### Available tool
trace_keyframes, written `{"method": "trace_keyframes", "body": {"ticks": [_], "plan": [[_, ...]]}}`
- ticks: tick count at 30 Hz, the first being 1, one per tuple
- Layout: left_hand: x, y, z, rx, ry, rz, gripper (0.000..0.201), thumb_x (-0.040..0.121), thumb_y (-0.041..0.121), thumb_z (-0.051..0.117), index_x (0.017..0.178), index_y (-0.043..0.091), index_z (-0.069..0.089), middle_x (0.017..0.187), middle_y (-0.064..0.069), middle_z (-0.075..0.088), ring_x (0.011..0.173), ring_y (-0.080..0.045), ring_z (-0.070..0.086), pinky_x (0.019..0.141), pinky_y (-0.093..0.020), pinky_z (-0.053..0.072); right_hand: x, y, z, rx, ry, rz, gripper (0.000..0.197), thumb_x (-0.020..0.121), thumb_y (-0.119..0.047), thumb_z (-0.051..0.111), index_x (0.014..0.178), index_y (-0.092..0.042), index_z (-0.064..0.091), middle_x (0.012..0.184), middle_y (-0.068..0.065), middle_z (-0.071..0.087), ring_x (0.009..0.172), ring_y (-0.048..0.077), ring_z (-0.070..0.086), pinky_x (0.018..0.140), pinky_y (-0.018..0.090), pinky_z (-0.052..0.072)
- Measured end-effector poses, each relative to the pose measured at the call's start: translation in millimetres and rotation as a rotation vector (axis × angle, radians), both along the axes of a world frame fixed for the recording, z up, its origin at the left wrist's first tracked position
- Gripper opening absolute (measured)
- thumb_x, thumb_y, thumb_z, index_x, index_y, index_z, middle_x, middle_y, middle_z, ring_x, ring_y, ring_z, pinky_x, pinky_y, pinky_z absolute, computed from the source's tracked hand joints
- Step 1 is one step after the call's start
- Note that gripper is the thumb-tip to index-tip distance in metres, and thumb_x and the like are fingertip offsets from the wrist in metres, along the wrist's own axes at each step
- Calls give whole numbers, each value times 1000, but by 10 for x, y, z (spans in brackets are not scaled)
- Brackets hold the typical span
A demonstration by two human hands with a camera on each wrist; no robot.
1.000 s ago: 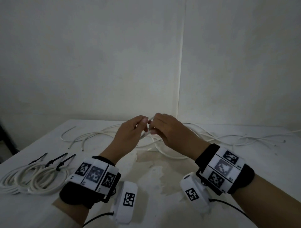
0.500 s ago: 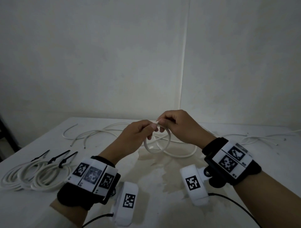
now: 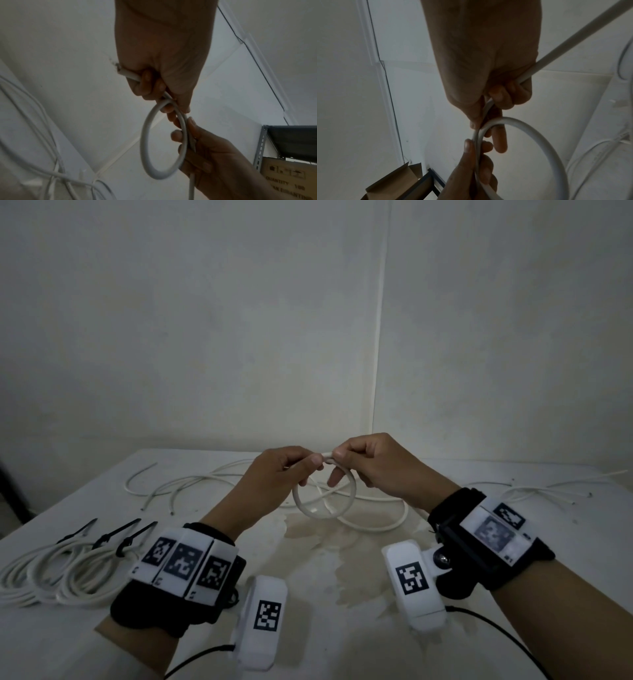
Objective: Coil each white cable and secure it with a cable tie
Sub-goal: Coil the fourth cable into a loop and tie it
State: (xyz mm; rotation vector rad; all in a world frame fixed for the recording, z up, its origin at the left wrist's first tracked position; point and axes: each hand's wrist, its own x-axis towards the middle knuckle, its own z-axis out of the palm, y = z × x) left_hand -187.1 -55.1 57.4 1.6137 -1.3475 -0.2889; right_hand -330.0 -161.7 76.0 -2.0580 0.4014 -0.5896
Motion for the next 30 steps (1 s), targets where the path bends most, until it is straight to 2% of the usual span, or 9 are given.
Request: {"method": "trace_keyframes", "body": {"ticks": [2, 11, 15, 18, 21, 24, 25, 28, 30], "plan": [[-2, 5, -2, -2, -4, 13, 22, 90, 29, 54, 71, 28, 64, 46, 19, 52, 49, 3, 45, 50, -7, 31, -16, 14, 19, -29, 9, -14, 23, 95, -16, 49, 78, -14, 65, 56, -14, 62, 40, -5, 45, 45, 4, 33], [-7, 41, -8, 94, 10, 111, 34, 97, 28, 40, 81, 16, 68, 62, 5, 55, 44, 3, 48, 51, -13, 38, 18, -14, -100, -113, -64, -137, 27, 90, -16, 55, 65, -14, 65, 46, -10, 59, 39, 3, 36, 44, 14, 33], [93, 123, 1, 185, 226, 72, 31, 96, 15, 41, 86, 7, 69, 69, -6, 61, 52, -2, 58, 57, -13, 50, -12, -88, -146, -133, -67, -169, 27, 90, -16, 55, 67, -12, 67, 60, 1, 65, 46, 9, 39, 50, 22, 37], [117, 184, 29, 196, 432, -35, 26, 94, 14, 49, 81, 7, 70, 77, -10, 69, 63, -11, 66, 65, -20, 57, -7, -106, -169, -144, -84, -189, 28, 90, -16, 56, 63, -19, 65, 56, -8, 64, 45, 8, 41, 50, 21, 38], [111, 217, -10, 167, 519, -141, 17, 80, 25, 65, 70, 13, 71, 74, -1, 73, 70, -12, 69, 67, -25, 56, 5, -93, -184, -147, -120, -194, 28, 90, -16, 57, 63, -21, 64, 51, -15, 62, 41, 3, 40, 47, 14, 36], [83, 209, -133, 119, 647, -258, 32, 48, 43, 86, 60, 19, 68, 89, -2, 74, 83, -18, 71, 69, -33, 57, 2, -54, -200, -166, -159, -189, 28, 90, -15, 57, 65, -25, 62, 51, -14, 61, 43, 1, 45, 48, 11, 36], [60, 196, -162, 105, 707, -290, 30, 53, 40, 83, 65, 17, 67, 92, -4, 74, 84, -21, 71, 68, -35, 58, -3, -44, -201, -173, -170, -188, 27, 90, -14, 56, 65, -25, 62, 52, -13, 61, 44, 1, 46, 48, 10, 36], [-76, 183, -137, 113, 710, -309, 28, 70, 28, 58, 90, 8, 62, 71, -1, 71, 69, -14, 69, 65, -31, 59, -21, -43, -214, -182, -181, -192, 27, 90, -14, 56, 66, -24, 61, 57, -11, 61, 45, 1, 48, 48, 9, 36], [-162, 172, -115, 115, 620, -291, 28, 72, 27, 55, 88, 5, 61, 60, 2, 65, 60, -9, 64, 60, -28, 58, -20, -50, -238, -173, -173, -196, 26, 90, -14, 57, 66, -24, 61, 55, -11, 61, 46, 1, 47, 49, 10, 37]]}}
